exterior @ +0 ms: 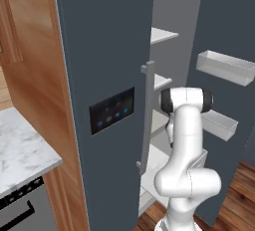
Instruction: Place the lemon wedge and potato inside the fridge drawer. Close the drawer after placing the vegetables.
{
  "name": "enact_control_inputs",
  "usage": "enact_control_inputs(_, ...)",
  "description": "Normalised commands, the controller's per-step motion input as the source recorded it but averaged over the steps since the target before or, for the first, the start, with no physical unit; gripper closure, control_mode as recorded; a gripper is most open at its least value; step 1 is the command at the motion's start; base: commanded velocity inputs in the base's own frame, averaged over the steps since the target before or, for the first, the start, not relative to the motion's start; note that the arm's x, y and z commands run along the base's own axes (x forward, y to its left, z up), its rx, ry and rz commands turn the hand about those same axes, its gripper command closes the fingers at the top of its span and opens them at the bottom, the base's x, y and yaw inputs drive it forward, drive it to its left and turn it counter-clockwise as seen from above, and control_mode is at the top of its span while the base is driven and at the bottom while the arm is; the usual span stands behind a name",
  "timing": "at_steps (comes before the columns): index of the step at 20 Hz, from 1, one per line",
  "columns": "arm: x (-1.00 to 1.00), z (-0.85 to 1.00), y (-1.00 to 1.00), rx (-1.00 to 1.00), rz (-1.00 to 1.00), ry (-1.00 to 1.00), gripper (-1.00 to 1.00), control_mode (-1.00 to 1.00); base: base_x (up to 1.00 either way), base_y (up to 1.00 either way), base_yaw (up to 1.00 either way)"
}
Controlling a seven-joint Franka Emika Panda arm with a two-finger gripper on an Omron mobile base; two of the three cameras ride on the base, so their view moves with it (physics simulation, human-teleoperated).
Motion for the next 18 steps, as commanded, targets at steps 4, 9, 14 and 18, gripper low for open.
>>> enact_control_inputs(4,0.42,-0.24,0.0,0.0,0.0,0.05,1.0,-1.0,0.0,0.0,0.0)
enact_control_inputs(9,0.43,-0.15,-0.02,0.0,0.0,0.06,1.0,-1.0,0.0,0.0,0.0)
enact_control_inputs(14,0.48,-0.12,-0.15,0.0,0.0,0.07,1.0,-1.0,0.0,0.0,0.0)
enact_control_inputs(18,0.42,-0.24,-0.18,0.0,0.0,0.06,1.0,-1.0,0.0,0.0,0.0)
